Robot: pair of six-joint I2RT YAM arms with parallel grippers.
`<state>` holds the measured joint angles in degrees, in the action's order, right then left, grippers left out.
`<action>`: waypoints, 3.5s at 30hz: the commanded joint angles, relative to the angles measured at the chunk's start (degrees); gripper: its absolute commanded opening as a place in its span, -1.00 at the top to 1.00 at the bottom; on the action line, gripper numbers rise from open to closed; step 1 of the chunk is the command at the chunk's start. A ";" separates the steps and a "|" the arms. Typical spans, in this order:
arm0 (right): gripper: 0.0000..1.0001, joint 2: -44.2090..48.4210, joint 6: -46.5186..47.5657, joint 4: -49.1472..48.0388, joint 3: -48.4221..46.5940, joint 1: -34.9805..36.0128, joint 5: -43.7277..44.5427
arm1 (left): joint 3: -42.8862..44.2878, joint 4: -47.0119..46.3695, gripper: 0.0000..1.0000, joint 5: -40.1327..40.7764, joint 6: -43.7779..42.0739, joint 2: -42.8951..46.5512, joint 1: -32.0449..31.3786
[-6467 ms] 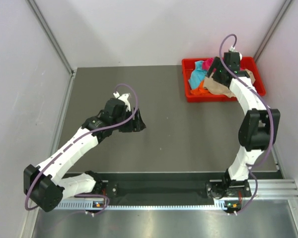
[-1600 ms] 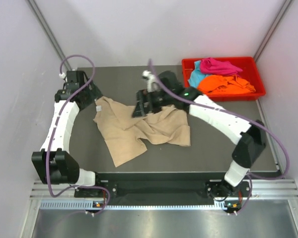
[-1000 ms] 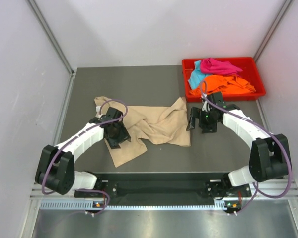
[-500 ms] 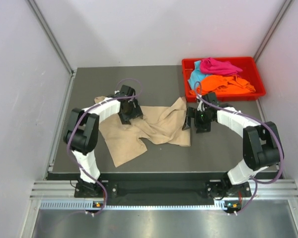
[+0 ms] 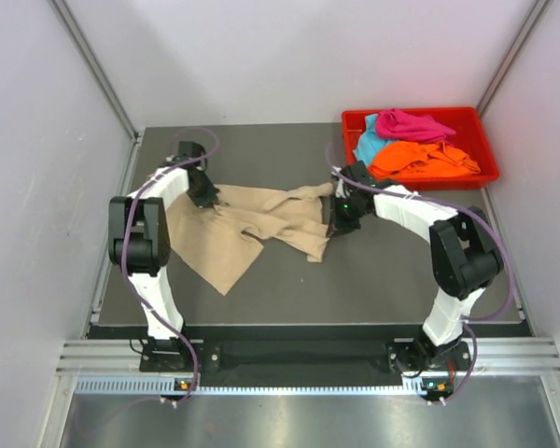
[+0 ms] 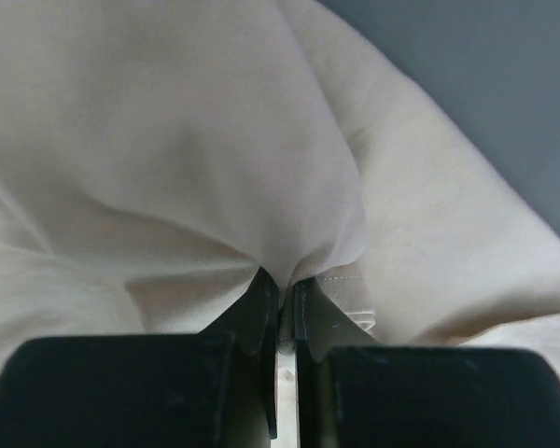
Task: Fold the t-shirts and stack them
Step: Flatten the tshirt out
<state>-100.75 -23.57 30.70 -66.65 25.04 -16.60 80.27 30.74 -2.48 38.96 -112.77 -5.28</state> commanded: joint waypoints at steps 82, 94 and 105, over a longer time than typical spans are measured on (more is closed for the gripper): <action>0.12 -11.13 -23.08 6.83 -20.80 15.22 25.21 | -33.60 5.47 0.21 -8.15 6.92 34.28 2.64; 0.17 -13.68 -33.29 8.50 -22.37 15.31 25.21 | -32.72 5.21 0.22 -8.24 6.04 32.53 2.64; 0.77 -15.09 -35.67 9.99 -23.00 14.34 24.07 | -32.28 5.82 0.22 -7.71 4.55 32.09 2.64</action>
<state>-116.07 -58.02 39.94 -88.53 39.59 7.03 47.11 36.86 -10.63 44.58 -80.77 -2.68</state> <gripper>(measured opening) 0.123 0.393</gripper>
